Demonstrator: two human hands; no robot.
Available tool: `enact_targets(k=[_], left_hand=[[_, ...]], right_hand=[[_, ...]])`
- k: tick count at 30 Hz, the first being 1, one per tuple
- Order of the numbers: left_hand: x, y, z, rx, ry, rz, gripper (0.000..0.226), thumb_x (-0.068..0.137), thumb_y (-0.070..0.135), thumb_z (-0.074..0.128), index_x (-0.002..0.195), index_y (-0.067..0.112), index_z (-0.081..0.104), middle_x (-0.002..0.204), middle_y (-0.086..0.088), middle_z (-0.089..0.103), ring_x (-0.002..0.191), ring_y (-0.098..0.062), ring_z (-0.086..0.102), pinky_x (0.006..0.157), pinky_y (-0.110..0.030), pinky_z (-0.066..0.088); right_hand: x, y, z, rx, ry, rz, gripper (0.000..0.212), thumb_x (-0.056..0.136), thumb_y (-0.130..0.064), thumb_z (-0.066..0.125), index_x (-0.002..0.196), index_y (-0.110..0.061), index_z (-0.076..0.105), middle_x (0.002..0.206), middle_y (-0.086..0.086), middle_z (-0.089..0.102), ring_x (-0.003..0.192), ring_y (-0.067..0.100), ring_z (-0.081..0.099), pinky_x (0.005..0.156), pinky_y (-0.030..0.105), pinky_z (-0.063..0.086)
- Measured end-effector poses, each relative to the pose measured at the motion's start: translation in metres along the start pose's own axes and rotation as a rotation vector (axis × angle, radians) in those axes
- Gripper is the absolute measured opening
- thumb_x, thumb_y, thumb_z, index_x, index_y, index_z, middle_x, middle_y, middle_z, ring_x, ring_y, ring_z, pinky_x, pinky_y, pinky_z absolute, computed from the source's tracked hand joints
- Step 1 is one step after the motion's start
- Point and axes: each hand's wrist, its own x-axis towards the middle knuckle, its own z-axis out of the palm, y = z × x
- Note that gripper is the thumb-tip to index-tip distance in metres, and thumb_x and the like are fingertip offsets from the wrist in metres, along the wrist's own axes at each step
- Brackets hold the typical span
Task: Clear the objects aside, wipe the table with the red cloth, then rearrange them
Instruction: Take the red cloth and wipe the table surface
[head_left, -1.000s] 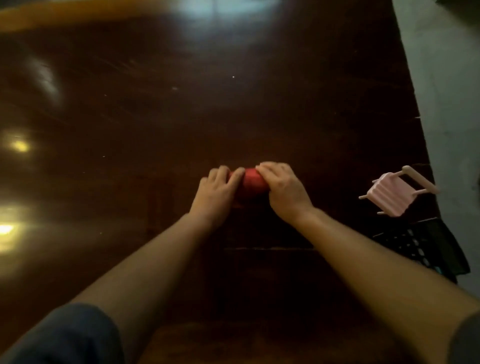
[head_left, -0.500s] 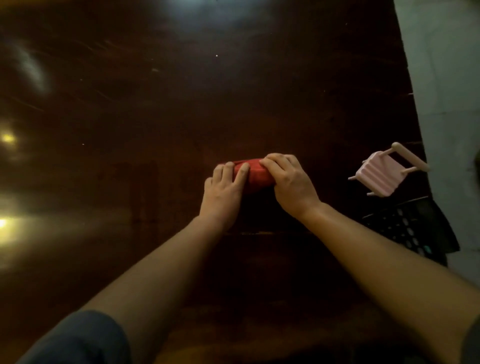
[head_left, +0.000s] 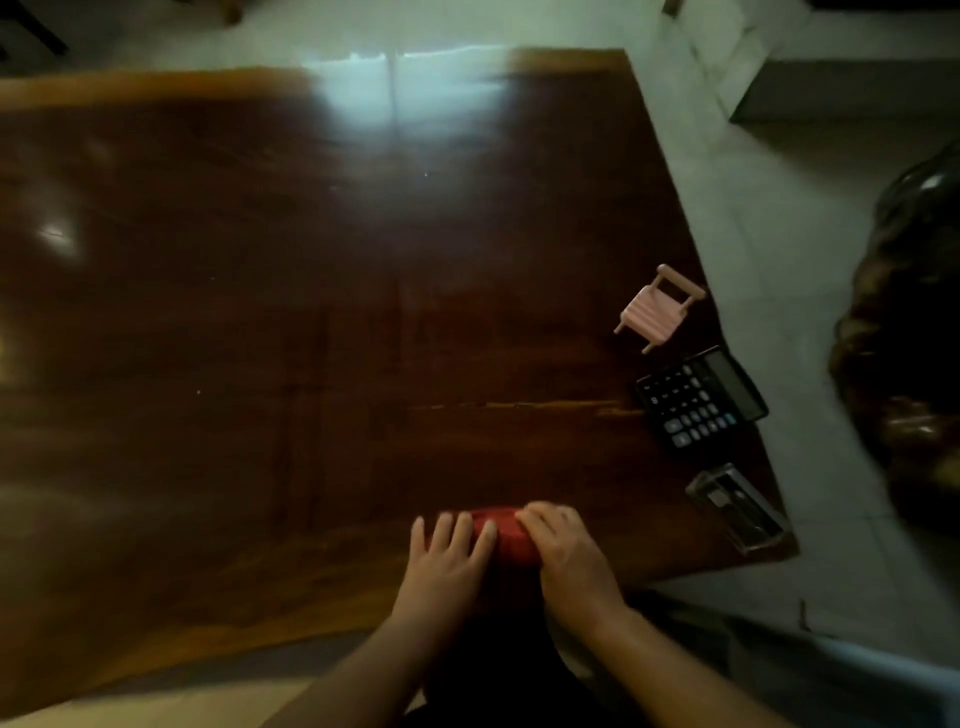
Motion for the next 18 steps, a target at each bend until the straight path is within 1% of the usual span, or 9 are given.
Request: enact_targets(k=[2, 4, 7, 9, 11, 14, 16, 18], left_hand=[[-0.028, 0.014, 0.010, 0.022, -0.034, 0.014, 0.075, 0.090, 0.040, 0.047, 0.146, 0.030, -0.001, 0.153, -0.013, 0.021, 0.138, -0.038, 0.015, 0.109, -0.066, 0.001], [-0.045, 0.025, 0.011, 0.031, -0.052, 0.017, 0.068, 0.092, 0.035, 0.048, 0.146, 0.027, 0.007, 0.149, -0.013, 0.026, 0.134, -0.037, 0.022, 0.108, -0.064, 0.006], [-0.059, 0.037, 0.000, 0.041, -0.106, 0.038, 0.064, 0.094, 0.031, 0.049, 0.147, 0.024, 0.014, 0.148, -0.015, 0.027, 0.133, -0.036, 0.026, 0.108, -0.062, 0.012], [-0.060, 0.041, -0.005, 0.038, -0.111, 0.058, 0.064, 0.093, 0.030, 0.049, 0.146, 0.024, 0.013, 0.148, -0.016, 0.027, 0.133, -0.037, 0.027, 0.108, -0.060, 0.016], [-0.052, 0.044, -0.007, 0.018, -0.090, 0.075, 0.067, 0.092, 0.032, 0.052, 0.146, 0.026, 0.012, 0.147, -0.014, 0.029, 0.131, -0.035, 0.029, 0.107, -0.056, 0.022], [-0.027, 0.052, -0.012, 0.000, -0.045, 0.098, 0.071, 0.090, 0.034, 0.053, 0.146, 0.029, 0.011, 0.145, -0.011, 0.032, 0.128, -0.031, 0.033, 0.105, -0.049, 0.028], [-0.006, 0.057, -0.014, 0.002, -0.038, 0.106, 0.071, 0.089, 0.033, 0.053, 0.146, 0.029, 0.010, 0.143, -0.010, 0.033, 0.126, -0.029, 0.034, 0.104, -0.047, 0.030], [0.019, 0.063, -0.018, 0.007, -0.026, 0.106, 0.071, 0.088, 0.038, 0.054, 0.144, 0.028, 0.011, 0.141, -0.009, 0.035, 0.122, -0.028, 0.036, 0.102, -0.045, 0.032]], right_hand=[[-0.034, -0.007, 0.009, 0.018, -0.062, 0.017, 0.055, 0.090, -0.012, 0.057, 0.140, -0.029, 0.043, 0.140, -0.012, 0.042, 0.128, 0.012, 0.038, 0.101, 0.026, 0.040], [-0.055, -0.011, 0.014, 0.052, -0.118, 0.036, 0.056, 0.090, -0.013, 0.056, 0.140, -0.032, 0.041, 0.141, -0.014, 0.041, 0.128, 0.009, 0.035, 0.104, 0.027, 0.039], [-0.072, -0.013, 0.005, 0.063, -0.161, 0.017, 0.054, 0.090, -0.014, 0.056, 0.138, -0.034, 0.044, 0.140, -0.015, 0.042, 0.127, 0.006, 0.035, 0.105, 0.027, 0.037], [-0.075, -0.012, -0.001, 0.062, -0.155, 0.010, 0.053, 0.089, -0.012, 0.057, 0.137, -0.034, 0.045, 0.138, -0.016, 0.043, 0.126, 0.006, 0.036, 0.104, 0.027, 0.038], [-0.073, -0.006, -0.010, 0.044, -0.126, 0.022, 0.053, 0.089, -0.013, 0.058, 0.136, -0.034, 0.045, 0.137, -0.015, 0.044, 0.125, 0.006, 0.037, 0.103, 0.027, 0.039], [-0.061, 0.013, -0.022, -0.025, -0.085, 0.034, 0.050, 0.089, -0.018, 0.061, 0.134, -0.033, 0.046, 0.134, -0.012, 0.047, 0.123, 0.008, 0.040, 0.102, 0.027, 0.038], [-0.048, 0.028, -0.031, -0.082, -0.079, 0.033, 0.047, 0.087, -0.020, 0.063, 0.131, -0.030, 0.050, 0.131, -0.009, 0.052, 0.120, 0.013, 0.045, 0.099, 0.029, 0.040], [-0.031, 0.046, -0.041, -0.111, -0.078, 0.030, 0.044, 0.084, -0.019, 0.065, 0.126, -0.026, 0.056, 0.126, -0.005, 0.057, 0.115, 0.017, 0.052, 0.094, 0.031, 0.044]])
